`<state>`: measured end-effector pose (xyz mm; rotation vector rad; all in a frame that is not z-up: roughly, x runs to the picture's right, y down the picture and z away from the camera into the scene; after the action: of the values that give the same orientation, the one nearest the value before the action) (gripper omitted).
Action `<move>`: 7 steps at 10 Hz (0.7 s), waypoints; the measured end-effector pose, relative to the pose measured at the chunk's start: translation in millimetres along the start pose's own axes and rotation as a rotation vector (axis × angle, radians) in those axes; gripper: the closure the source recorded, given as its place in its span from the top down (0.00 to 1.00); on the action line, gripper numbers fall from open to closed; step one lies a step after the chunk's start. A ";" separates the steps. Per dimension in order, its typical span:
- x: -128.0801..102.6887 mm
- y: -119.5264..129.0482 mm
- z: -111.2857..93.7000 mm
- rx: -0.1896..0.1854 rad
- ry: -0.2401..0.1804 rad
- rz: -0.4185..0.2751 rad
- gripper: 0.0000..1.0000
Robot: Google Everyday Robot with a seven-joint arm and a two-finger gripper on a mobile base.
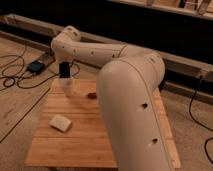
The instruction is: Place the eraser in the ceramic cup
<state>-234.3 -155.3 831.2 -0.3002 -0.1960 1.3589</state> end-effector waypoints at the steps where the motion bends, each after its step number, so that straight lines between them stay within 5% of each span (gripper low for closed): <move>1: 7.2 1.2 8.8 0.004 -0.004 0.010 0.00; 7: 36.8 2.4 50.0 0.026 0.005 0.021 0.00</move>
<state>-244.6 -113.9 876.5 -0.2839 -0.1714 1.3809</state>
